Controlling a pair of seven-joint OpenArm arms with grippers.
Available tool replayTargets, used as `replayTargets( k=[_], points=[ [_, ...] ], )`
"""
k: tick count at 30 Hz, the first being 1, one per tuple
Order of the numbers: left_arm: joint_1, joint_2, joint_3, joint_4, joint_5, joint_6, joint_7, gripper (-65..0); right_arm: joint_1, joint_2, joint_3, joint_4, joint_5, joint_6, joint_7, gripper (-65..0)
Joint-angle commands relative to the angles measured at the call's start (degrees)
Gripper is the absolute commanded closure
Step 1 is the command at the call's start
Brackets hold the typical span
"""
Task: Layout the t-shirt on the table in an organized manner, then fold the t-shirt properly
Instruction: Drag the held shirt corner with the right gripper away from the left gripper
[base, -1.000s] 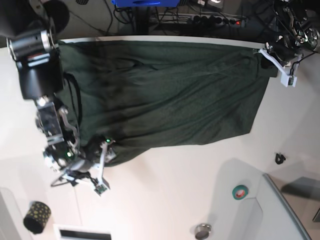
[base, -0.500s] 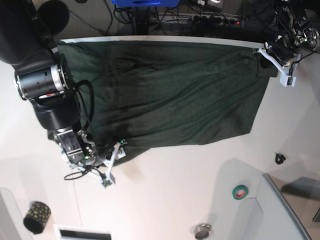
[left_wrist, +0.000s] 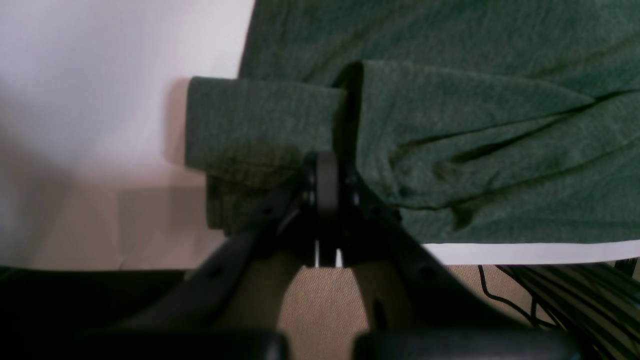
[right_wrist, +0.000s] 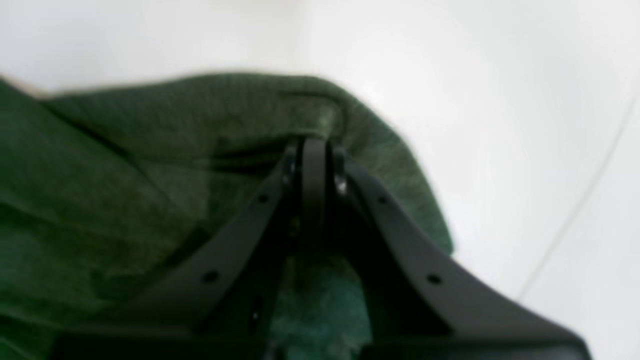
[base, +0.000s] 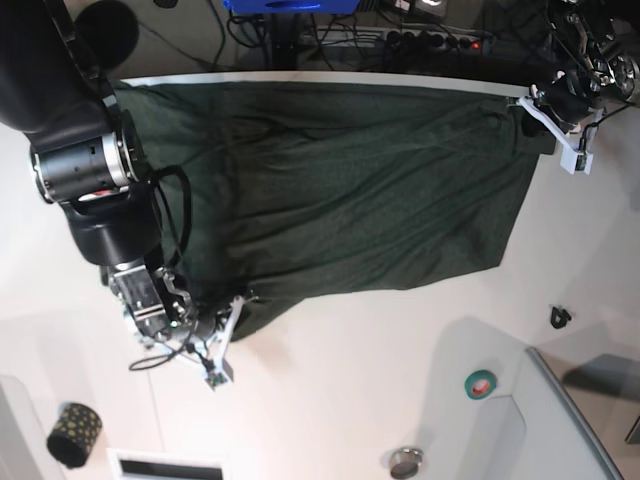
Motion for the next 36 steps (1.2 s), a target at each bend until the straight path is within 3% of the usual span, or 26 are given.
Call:
replayTargets(
  k=[1, 15, 20, 24, 27, 30, 32, 34, 36],
  points=[
    [0.1, -0.7, -0.3, 0.6, -0.3, -0.1, -0.6, 0.0, 2.2, 0.1, 0.3, 1.4, 0.4, -0.2, 1.3, -0.2],
    [-0.2, -0.7, -0.3, 0.6, -0.3, -0.1, -0.6, 0.0, 2.4, 2.0, 13.2, 3.5, 0.0, -0.3, 1.4, -0.2],
    [-0.2, -0.7, -0.3, 0.5, -0.3, -0.1, -0.6, 0.0, 0.5, 2.0, 20.3, 9.6, 0.0, -0.6, 1.4, -0.2],
    [-0.2, -0.7, -0.3, 0.5, -0.3, -0.1, -0.6, 0.0, -1.2, 2.0, 21.1, 15.7, 0.0, -9.5, 1.4, -0.2],
    [-0.2, -0.7, -0.3, 0.5, -0.3, -0.1, -0.6, 0.0, -1.7, 2.0, 21.1, 16.8, 0.0, -13.9, 1.4, -1.1],
    [-0.3, -0.7, -0.3, 0.5, -0.3, -0.1, -0.6, 0.0, -1.9, 1.8, 21.0, 17.0, 0.0, -16.6, 1.3, -11.1],
    [-0.3, -0.7, -0.2, 0.5, -0.3, -0.1, -0.6, 0.0, -2.9, 1.7, 20.4, 17.1, 0.0, -16.6, 0.1, -22.5],
    [-0.3, -0.7, -0.2, 0.5, -0.3, -0.1, -0.6, 0.0, -3.1, 1.8, 16.8, 17.1, 0.0, -16.0, -4.1, -33.9],
    [-0.2, -0.7, -0.2, 0.5, -0.3, -0.1, -0.6, 0.0, -3.5, 1.8, 11.5, 17.9, 0.0, -15.2, -6.5, -40.7]
  ],
)
